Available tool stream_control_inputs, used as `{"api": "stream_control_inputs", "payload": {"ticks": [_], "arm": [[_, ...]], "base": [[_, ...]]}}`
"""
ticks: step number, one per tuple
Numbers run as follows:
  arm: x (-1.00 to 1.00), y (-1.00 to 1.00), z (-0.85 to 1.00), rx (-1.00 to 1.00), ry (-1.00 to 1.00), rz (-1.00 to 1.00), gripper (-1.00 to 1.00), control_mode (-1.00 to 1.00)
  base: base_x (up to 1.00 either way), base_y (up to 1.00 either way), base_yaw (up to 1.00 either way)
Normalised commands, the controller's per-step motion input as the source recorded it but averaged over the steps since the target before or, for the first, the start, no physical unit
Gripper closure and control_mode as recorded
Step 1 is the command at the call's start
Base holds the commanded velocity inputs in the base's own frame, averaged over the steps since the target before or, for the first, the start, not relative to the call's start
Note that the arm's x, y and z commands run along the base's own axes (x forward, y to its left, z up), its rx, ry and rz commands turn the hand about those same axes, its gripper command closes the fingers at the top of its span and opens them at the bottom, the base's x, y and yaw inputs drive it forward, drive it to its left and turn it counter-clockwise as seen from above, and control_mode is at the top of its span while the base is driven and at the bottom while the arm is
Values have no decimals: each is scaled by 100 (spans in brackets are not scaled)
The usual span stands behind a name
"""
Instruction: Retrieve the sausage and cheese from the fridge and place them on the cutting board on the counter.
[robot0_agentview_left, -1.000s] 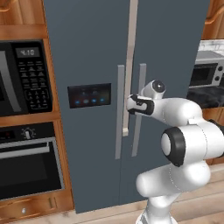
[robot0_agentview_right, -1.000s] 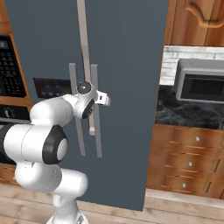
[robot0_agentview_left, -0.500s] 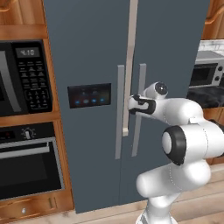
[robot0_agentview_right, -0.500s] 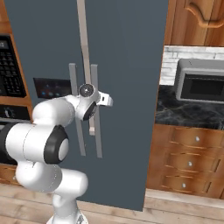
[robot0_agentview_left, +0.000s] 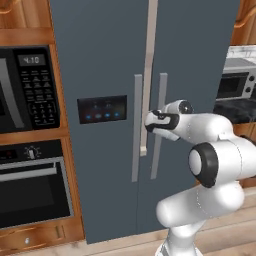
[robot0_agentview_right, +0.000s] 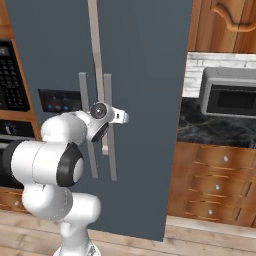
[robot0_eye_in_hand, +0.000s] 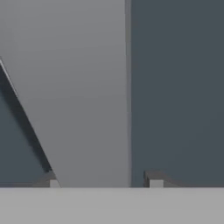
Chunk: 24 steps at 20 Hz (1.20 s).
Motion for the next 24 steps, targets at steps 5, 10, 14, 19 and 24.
{"api": "stream_control_inputs", "payload": {"ticks": [5,10,14,19,24], "arm": [[-41,-35,0,6,0,2,100,-100],[-60,-52,0,7,2,0,100,-100],[-67,-65,0,8,5,0,100,-100],[-52,-69,0,4,16,0,100,-100],[-54,-74,0,3,14,0,100,-100]], "base": [[0,0,0],[0,0,0],[0,0,0],[0,0,0],[0,0,0]]}}
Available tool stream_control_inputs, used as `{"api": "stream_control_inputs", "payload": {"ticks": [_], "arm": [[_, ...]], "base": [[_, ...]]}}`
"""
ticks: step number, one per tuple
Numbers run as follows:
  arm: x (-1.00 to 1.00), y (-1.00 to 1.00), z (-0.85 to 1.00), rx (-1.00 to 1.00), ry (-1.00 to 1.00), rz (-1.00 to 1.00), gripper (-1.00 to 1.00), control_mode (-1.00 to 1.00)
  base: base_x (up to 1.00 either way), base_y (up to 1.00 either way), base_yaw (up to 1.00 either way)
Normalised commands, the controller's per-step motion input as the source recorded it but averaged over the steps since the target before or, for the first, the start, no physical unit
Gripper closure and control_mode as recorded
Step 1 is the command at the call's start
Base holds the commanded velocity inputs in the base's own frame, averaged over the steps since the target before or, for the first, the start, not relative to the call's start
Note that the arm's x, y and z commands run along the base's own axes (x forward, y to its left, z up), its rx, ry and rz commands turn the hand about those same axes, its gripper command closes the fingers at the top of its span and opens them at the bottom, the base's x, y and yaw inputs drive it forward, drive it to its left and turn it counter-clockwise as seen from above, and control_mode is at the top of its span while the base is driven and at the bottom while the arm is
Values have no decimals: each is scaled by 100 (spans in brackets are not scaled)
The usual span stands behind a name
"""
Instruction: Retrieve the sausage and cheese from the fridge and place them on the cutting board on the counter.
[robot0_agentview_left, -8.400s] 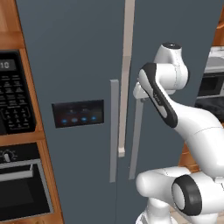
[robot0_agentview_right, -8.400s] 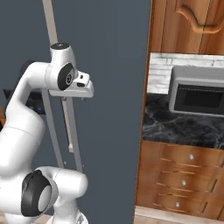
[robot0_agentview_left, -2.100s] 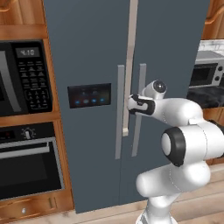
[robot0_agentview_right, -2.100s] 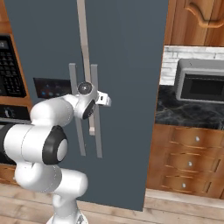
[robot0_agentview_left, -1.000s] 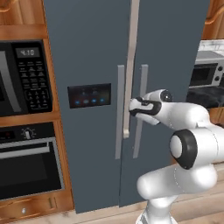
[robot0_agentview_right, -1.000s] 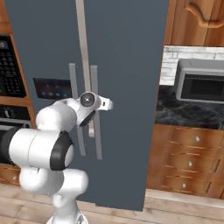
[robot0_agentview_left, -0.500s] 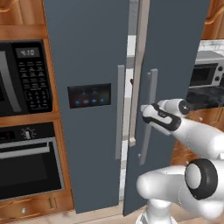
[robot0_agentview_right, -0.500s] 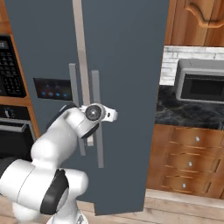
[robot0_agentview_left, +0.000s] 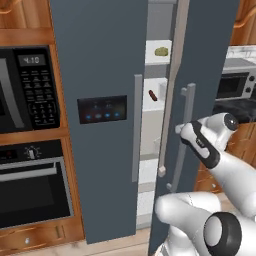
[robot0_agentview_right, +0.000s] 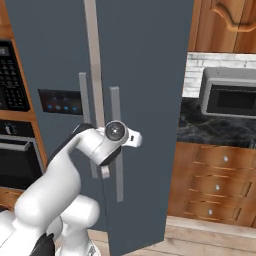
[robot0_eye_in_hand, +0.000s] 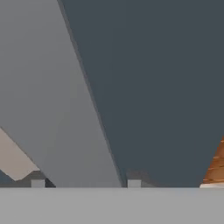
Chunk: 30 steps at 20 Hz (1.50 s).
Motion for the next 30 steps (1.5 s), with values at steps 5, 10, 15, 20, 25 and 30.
{"api": "stream_control_inputs", "payload": {"ticks": [5,10,15,20,25,30], "arm": [[-48,-54,0,1,12,0,100,-100],[-33,1,-2,0,3,-2,-100,-100],[-54,-12,0,0,7,0,-100,-100],[-54,25,1,0,20,7,-100,-100],[-14,81,-2,-4,15,-1,-100,-100],[-3,73,-1,0,11,-16,-100,-100]], "base": [[0,0,0],[0,0,0],[0,0,0],[0,0,0],[0,0,0],[0,0,0]]}}
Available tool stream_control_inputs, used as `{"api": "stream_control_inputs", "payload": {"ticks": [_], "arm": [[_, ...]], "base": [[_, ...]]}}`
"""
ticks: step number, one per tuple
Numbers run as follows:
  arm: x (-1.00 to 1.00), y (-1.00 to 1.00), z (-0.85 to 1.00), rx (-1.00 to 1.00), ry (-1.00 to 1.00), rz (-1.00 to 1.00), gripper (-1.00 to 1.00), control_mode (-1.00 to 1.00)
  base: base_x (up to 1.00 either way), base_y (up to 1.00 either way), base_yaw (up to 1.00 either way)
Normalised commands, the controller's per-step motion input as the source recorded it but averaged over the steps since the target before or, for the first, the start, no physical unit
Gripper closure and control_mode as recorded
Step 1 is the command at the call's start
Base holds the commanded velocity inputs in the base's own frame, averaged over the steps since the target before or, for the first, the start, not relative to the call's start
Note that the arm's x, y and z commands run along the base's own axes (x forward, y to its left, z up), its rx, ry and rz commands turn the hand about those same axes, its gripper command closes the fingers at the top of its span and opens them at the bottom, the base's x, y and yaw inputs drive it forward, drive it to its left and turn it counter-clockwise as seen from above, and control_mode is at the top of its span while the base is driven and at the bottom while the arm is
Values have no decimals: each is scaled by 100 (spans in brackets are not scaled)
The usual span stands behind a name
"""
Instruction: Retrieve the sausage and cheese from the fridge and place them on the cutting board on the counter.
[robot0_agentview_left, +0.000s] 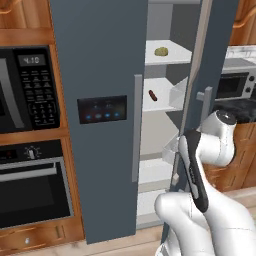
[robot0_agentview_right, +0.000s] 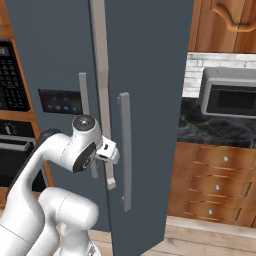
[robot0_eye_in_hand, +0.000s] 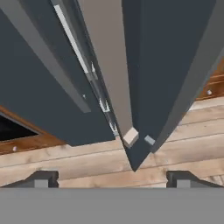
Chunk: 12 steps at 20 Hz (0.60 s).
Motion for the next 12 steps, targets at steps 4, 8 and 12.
{"api": "stream_control_inputs", "payload": {"ticks": [4,8,12], "arm": [[13,47,0,2,17,-42,-100,-100],[23,32,1,4,2,-57,-100,-100],[10,18,0,14,0,-71,-100,-100]], "base": [[0,0,0],[0,0,0],[0,0,0]]}}
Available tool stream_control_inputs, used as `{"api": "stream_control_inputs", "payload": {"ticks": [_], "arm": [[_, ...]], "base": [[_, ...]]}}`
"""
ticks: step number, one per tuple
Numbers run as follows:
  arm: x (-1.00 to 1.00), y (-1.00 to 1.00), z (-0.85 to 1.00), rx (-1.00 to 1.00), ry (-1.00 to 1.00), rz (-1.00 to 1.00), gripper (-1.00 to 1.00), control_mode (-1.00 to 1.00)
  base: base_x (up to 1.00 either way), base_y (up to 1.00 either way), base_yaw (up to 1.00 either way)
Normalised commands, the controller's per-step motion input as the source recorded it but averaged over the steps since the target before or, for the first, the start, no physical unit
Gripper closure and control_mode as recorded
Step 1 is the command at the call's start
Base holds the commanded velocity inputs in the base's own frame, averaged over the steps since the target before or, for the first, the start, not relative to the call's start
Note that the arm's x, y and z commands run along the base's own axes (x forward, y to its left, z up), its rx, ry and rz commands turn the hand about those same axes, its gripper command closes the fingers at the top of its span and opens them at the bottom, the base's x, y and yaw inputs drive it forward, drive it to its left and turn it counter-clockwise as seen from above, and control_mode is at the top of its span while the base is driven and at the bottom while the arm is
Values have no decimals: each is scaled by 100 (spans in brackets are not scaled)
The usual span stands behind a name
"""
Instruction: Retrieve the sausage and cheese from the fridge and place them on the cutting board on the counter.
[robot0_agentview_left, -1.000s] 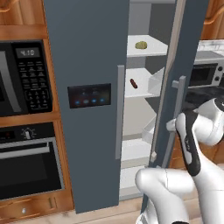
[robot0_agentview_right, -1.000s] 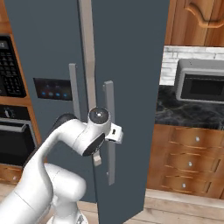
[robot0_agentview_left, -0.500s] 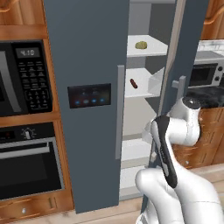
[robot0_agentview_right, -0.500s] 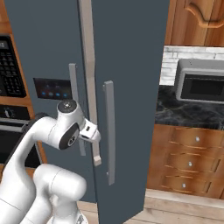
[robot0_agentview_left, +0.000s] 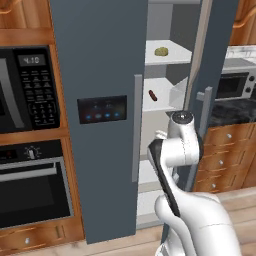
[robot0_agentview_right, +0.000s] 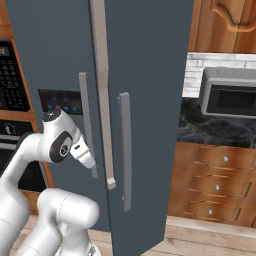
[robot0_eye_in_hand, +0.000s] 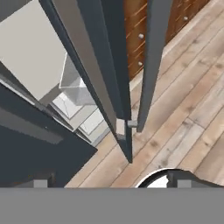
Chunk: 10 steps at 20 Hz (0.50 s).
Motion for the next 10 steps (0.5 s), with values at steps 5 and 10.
{"api": "stream_control_inputs", "payload": {"ticks": [5,10], "arm": [[5,12,0,26,-1,-74,-100,-100],[31,4,4,36,-8,-49,-100,-100]], "base": [[0,0,0],[0,0,0]]}}
